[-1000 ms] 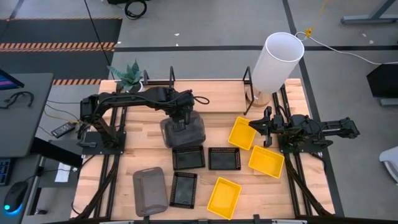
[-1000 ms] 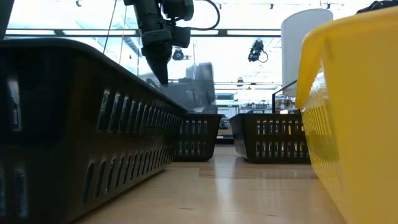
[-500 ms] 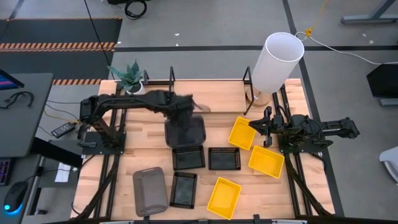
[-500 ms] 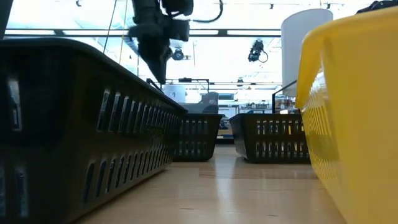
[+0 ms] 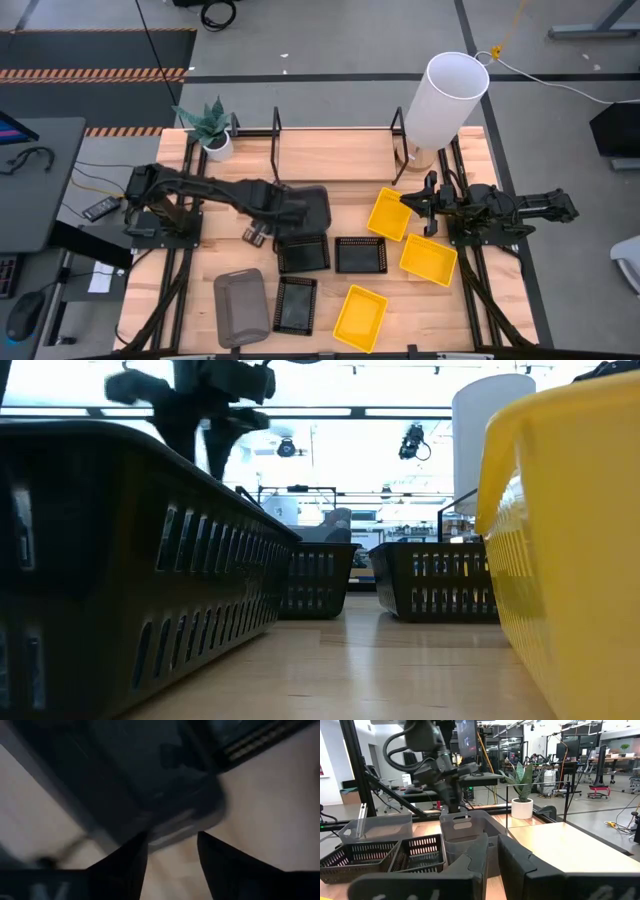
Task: Stack baskets on shelf by color
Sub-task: Stack the bottom black bin on the top black bins
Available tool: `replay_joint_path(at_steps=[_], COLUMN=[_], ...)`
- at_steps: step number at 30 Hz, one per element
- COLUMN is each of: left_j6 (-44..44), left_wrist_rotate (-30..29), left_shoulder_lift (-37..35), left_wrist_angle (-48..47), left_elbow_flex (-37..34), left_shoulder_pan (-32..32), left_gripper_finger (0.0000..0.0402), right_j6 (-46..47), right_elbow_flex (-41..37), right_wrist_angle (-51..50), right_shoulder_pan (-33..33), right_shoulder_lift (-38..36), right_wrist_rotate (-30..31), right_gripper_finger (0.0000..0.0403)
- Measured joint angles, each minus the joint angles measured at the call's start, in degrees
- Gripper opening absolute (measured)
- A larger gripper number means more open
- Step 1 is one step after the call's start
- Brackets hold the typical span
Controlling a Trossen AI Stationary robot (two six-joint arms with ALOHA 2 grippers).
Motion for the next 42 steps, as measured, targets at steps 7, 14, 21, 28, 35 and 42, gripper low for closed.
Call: replay_joint_path(at_steps=[7, 14, 21, 28, 35, 42], left_j6=[-40.8, -56.7, -67.5, -77.5, -88.5, -108.2], left_wrist_rotate=[15.5, 13.4, 8.4, 7.9, 9.1, 9.5], left_shoulder_lift=[0.0, 0.0, -0.1, -0.2, -6.0, -16.6], left_wrist_angle=[0.0, -4.6, -12.6, -12.4, -8.3, -0.4], left_elbow_flex=[0.0, 0.0, 0.0, -0.1, -10.2, -19.7], left_shoulder_pan=[-5.4, -14.8, -22.8, -28.6, -34.0, -37.7], left_gripper_finger=[0.0178, 0.0141, 0.0093, 0.0032, 0.0007, 0.0016], right_j6=[0.0, 0.0, 0.0, 0.0, 0.0, 0.0], right_elbow_flex=[0.0, 0.0, 0.0, 0.0, 0.0, 0.0], right_wrist_angle=[0.0, 0.0, 0.0, 0.0, 0.0, 0.0], right_shoulder_pan=[0.0, 0.0, 0.0, 0.0, 0.0, 0.0], right_shoulder_lift=[0.0, 0.0, 0.0, 0.0, 0.0, 0.0], right_wrist_rotate=[0.0, 0.0, 0.0, 0.0, 0.0, 0.0], right_gripper_finger=[0.0045, 0.0045, 0.0045, 0.0045, 0.0045, 0.0045])
